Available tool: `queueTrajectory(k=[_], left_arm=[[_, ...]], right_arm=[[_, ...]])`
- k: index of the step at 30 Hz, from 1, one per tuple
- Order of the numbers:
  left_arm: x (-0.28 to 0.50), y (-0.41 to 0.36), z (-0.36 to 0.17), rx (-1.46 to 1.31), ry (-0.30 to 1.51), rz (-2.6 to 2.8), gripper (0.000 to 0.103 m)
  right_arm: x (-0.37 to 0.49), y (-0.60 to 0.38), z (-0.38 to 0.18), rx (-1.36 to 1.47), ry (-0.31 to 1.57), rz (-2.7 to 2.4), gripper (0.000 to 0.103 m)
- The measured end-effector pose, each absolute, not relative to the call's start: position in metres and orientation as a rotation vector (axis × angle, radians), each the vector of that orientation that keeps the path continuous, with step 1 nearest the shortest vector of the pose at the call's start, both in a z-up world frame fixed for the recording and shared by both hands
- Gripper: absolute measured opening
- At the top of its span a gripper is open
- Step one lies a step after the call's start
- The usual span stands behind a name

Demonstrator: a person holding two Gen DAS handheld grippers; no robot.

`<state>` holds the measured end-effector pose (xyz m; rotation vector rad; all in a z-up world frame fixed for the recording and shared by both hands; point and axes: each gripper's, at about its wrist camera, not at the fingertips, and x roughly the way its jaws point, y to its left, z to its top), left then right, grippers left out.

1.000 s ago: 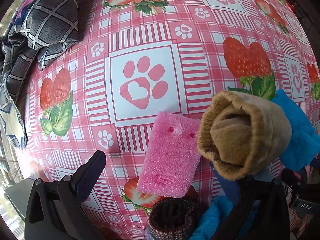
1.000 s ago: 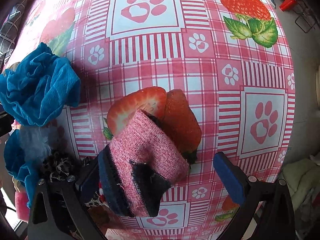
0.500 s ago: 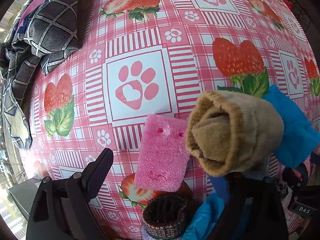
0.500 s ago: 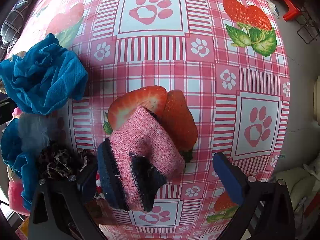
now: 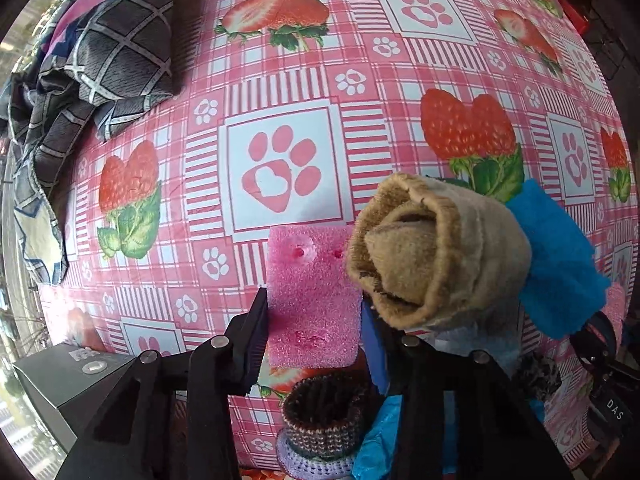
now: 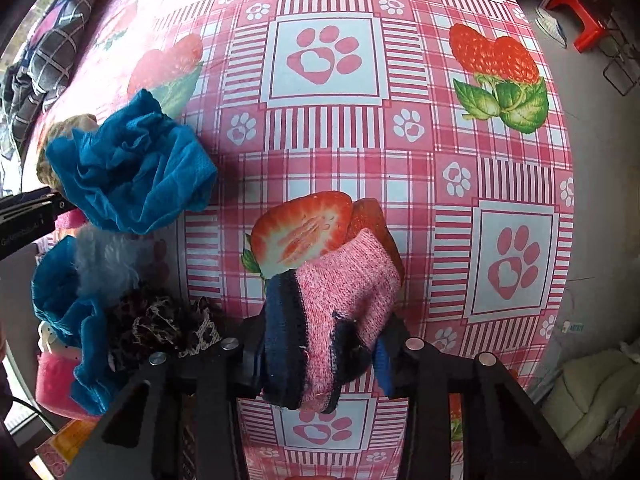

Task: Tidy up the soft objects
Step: 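Carry the pink sponge and pink sock with both tools over the white box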

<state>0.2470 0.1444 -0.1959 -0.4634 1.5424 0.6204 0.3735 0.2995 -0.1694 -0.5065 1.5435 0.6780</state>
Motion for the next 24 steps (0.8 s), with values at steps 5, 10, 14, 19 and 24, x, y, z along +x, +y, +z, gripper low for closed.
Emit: queueTrajectory(k=[5,10,14,19,24], left_arm=[[0.225,0.151,-0.168,-0.517,1.472,0.676,0.046],[0.211,0.142,-0.133,-0.510,1.412,0.702,0.046],[0.213,0.112,-0.102,-0.487,1.372,0.666,0.046],[0.224,0.085,-0.079,-0.458,1.338,0.575,0.046],[0.238,0.039,-0.063,-0.451,1.318,0.466,0.046]], right_arm=[[0.376,0.285,-0.159,-0.433,1.552,0.691,0.042],[0.382,0.266,-0.150,-0.377,1.576,0.692,0.042],[0.378,0.248,-0.132,-0.351,1.567,0.698,0.042],[0.381,0.215,-0.111,-0.323,1.546,0.706,0.042],[0.371,0.191,-0.094,-0.315,1.533,0.698,0.042]])
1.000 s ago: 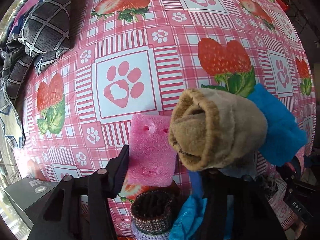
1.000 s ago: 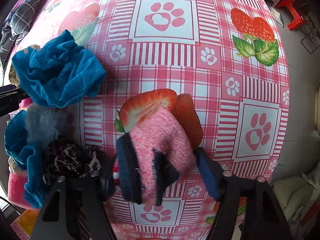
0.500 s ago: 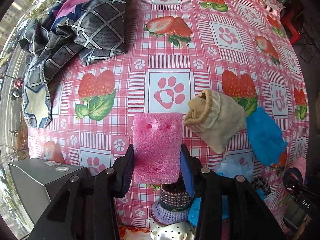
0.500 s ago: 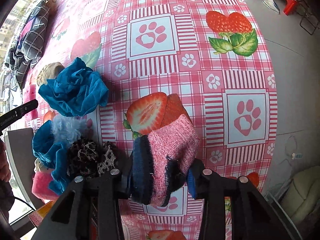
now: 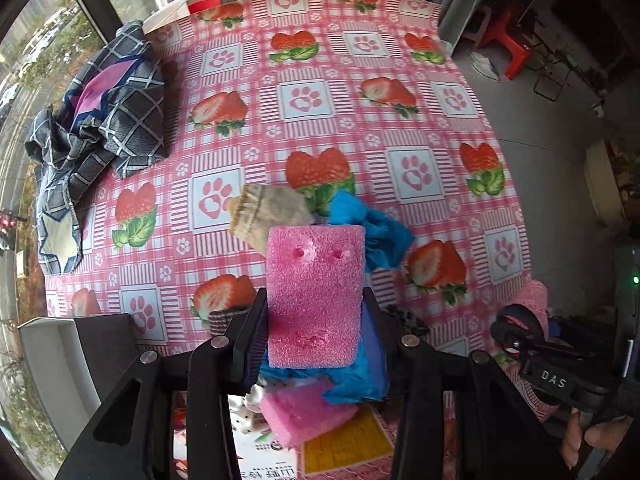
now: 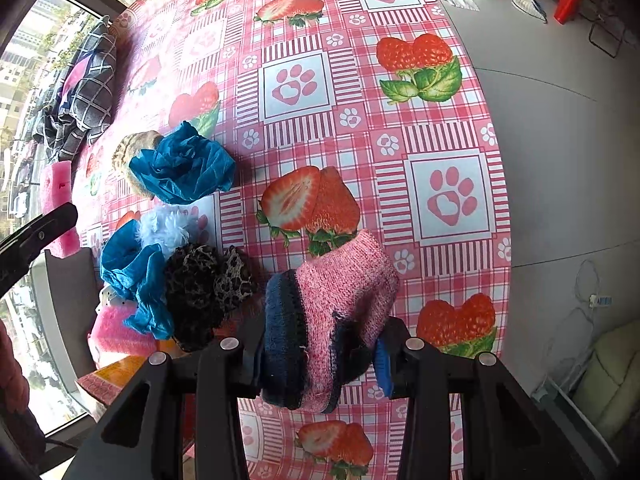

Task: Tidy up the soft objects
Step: 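Carry the pink sponge and pink sock with both tools over the white box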

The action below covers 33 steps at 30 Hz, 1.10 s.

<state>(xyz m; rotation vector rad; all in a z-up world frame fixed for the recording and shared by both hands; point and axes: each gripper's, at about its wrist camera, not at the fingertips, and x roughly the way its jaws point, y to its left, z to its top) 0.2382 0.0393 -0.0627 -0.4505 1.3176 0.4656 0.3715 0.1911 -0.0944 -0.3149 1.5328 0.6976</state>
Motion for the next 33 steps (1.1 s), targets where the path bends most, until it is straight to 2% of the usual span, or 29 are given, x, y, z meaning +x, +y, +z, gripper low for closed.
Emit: queueTrajectory(k=[9,18,33], left_arm=[[0.250,-0.049,-0.043,-0.352,1.343,0.270,0.046],[0.237,-0.105,-0.041,-0.285,1.371,0.121,0.046],[0.148,-0.147,-0.029,-0.229,1.335,-0.056,0.046]], right_arm=[[0.363,0.158,-0.089,-0.271,1.558,0.661,0.042],[0.353,0.128,-0.092,-0.266,1.580,0.648,0.042],[0.268,0.099,-0.087,-0.269,1.581,0.573,0.042]])
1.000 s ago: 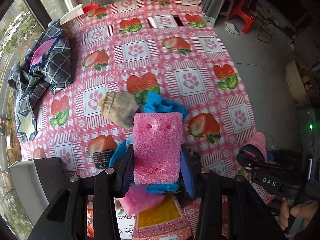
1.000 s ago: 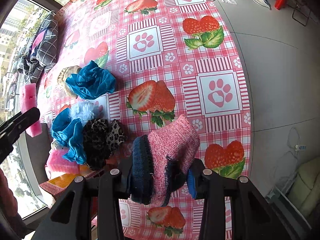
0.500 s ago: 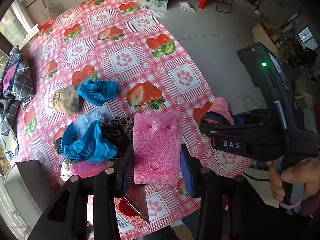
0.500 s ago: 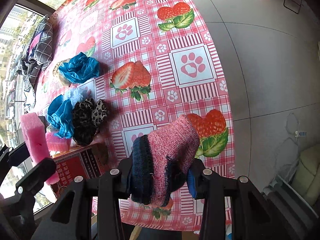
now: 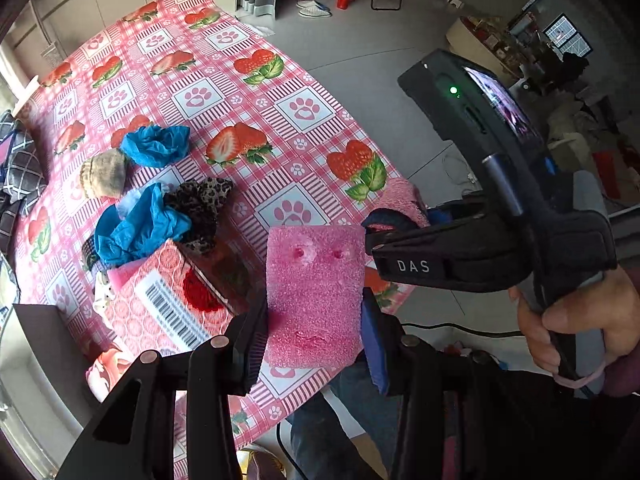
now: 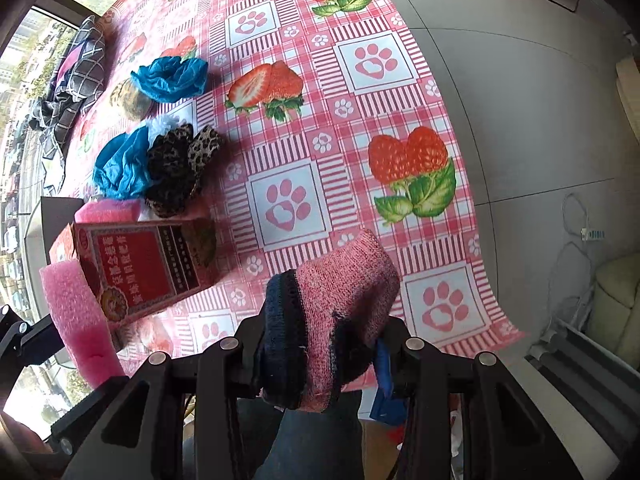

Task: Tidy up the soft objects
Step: 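Carry the pink sponge and pink sock with both tools over the white box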

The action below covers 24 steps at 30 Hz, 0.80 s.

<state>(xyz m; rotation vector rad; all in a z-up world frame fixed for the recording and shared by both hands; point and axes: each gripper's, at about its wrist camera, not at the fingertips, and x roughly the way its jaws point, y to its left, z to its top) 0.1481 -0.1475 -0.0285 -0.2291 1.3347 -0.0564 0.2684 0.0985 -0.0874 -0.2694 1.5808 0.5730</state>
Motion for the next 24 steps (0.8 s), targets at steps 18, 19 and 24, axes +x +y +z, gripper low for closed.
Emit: queueTrajectory(k=[18,19,24], left_arm=[[0.038,-0.088,-0.002,-0.308,1.240,0.149,0.046],[0.033,-0.084,-0.003,-0.317,1.235,0.167,0.046],[0.013,-0.063,0.000,-0.356,1.211,0.246,0.046]], right_arm=[[0.147,0.157,-0.080,-0.442,1.576,0.792,0.042],[0.141,0.163,-0.079,-0.459,1.573,0.811,0.042],[0.110,0.189,-0.075,-0.544,1.552,0.913,0.042]])
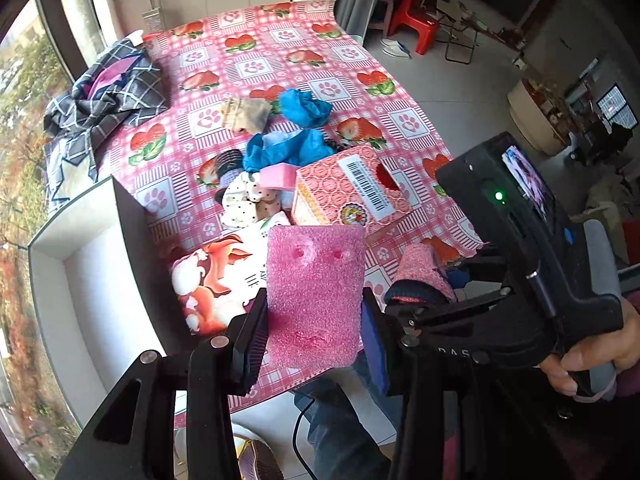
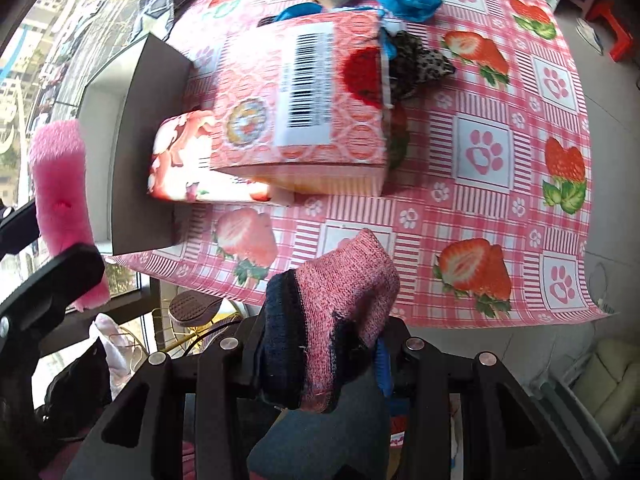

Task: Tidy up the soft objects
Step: 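Carry the pink sponge and pink sock with both tools over the white box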

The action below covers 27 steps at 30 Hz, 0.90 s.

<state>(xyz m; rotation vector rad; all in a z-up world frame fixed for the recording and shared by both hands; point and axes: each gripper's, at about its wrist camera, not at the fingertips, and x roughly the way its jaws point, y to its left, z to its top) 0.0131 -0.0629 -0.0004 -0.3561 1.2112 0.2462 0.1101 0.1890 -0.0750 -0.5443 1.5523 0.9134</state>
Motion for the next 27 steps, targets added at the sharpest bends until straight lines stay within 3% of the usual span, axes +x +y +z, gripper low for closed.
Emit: queueTrajectory(k=[27], left_arm=[[-0.115,0.043,0.005,-0.708,1.040,0.720,0.046]], right_arm=[[0.017,0.305,-0.026,-0.903,1.298,1.250,0.042]])
